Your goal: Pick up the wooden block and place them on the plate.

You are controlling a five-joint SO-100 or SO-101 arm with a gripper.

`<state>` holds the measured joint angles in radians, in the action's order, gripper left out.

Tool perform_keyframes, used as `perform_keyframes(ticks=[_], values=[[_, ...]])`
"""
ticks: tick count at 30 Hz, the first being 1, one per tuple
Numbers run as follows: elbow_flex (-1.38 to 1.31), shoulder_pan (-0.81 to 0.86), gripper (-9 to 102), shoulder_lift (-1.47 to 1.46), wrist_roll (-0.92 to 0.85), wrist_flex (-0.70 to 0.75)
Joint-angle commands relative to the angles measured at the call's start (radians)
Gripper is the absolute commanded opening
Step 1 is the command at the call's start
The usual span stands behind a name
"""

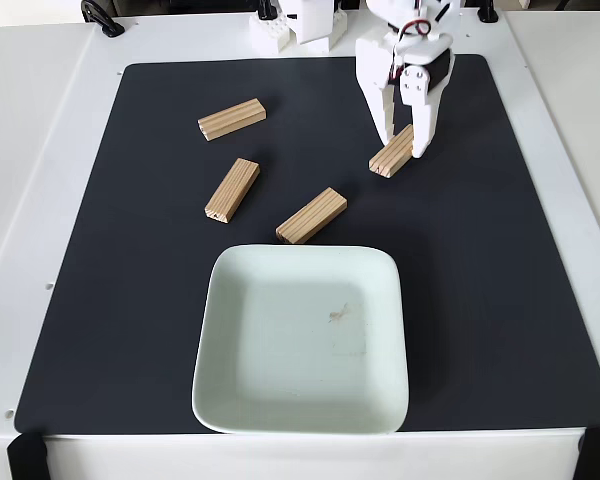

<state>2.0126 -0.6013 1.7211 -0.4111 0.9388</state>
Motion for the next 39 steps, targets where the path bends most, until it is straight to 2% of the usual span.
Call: perform_keyframes(ticks=[1,7,12,19,28,33,39], values=[[0.032,0.009,1,0.256,-0.014,-0.003],[0.141,0.114,1,0.555,-0.014,-0.008],[0.078,0.172,-1,0.555,0.002,-0.008],[-0.368,0.273,-1,0.140,0.252,0.005],[-1.037,0.380,-1,-0.518,0.430,0.008],[-1.278,0.390,-1,-0.721,0.451,0.008],[-1.430,0.402,-1,-0.862,0.449,-0.006]])
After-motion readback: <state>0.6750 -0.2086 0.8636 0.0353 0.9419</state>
